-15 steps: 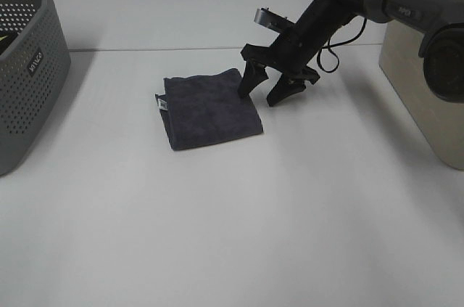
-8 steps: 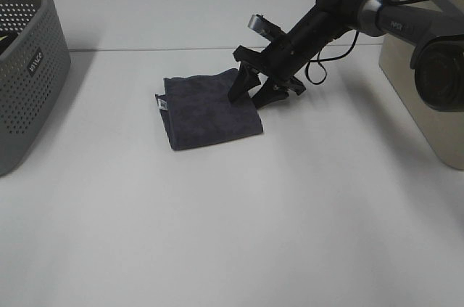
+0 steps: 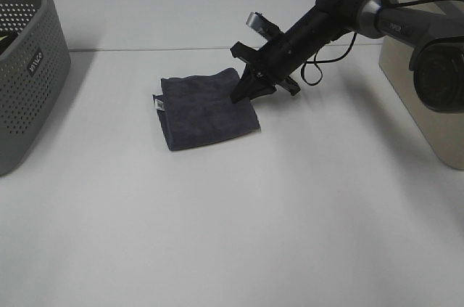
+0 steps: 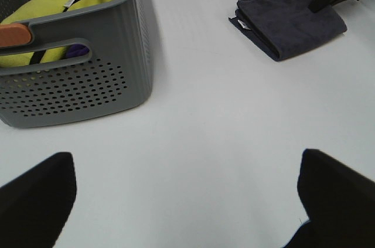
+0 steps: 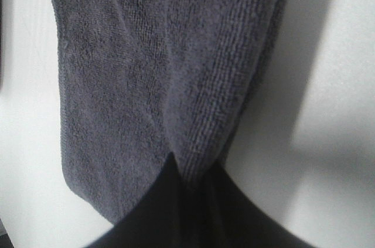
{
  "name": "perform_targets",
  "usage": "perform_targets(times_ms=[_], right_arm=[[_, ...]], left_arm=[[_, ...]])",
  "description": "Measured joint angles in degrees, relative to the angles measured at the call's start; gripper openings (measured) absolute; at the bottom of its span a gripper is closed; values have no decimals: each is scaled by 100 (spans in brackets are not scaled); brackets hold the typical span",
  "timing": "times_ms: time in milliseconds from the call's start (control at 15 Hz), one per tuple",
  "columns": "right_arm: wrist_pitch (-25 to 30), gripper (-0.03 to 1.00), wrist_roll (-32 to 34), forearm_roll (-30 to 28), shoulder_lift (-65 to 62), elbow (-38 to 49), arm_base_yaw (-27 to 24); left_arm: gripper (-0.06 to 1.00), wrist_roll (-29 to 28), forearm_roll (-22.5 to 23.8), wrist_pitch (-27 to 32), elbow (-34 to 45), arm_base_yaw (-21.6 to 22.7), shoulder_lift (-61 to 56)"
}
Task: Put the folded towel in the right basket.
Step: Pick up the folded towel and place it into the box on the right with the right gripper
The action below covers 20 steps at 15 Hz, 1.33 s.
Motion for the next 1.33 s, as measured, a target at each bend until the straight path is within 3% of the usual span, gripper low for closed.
perform_targets(times_ms=[467, 733, 1000, 1133, 1333], right_arm=[[11, 3, 138, -178, -550, -791, 0], [40, 3, 252, -1043, -1621, -808, 0], [52, 3, 418, -2934, -3008, -808, -29], [52, 3, 487, -3094, -3340, -808, -178], [57, 3, 630, -3140, -3856, -773, -848]], left_arm=[[98, 0, 0, 0, 0, 0, 0], [98, 0, 0, 0, 0, 0, 0], [98, 0, 0, 0, 0, 0, 0], [98, 0, 0, 0, 0, 0, 0], [98, 0, 0, 0, 0, 0, 0]])
